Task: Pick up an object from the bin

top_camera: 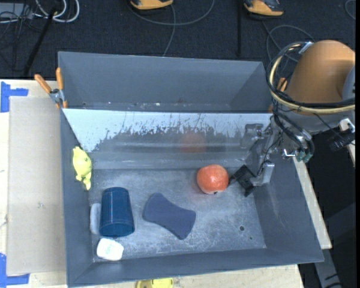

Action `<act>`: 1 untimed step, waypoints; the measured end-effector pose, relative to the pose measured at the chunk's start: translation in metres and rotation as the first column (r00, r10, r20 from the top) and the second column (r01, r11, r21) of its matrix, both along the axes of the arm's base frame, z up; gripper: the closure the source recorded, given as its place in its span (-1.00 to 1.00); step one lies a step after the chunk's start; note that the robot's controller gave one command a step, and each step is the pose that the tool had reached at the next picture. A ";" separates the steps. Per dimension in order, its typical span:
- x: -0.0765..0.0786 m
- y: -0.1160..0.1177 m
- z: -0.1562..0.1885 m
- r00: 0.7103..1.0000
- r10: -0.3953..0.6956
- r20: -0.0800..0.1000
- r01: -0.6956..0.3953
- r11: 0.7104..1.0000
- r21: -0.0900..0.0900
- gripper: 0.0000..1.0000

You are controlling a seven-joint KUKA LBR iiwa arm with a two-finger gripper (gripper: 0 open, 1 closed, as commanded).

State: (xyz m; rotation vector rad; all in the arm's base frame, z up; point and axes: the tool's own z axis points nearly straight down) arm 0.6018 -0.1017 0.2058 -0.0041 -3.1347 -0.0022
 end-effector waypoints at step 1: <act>0.001 0.000 0.005 1.000 0.002 0.008 -0.002 1.000 -0.001 -1.00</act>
Offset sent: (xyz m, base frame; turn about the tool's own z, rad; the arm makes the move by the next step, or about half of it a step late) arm -0.0177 -0.0436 -0.1358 0.1781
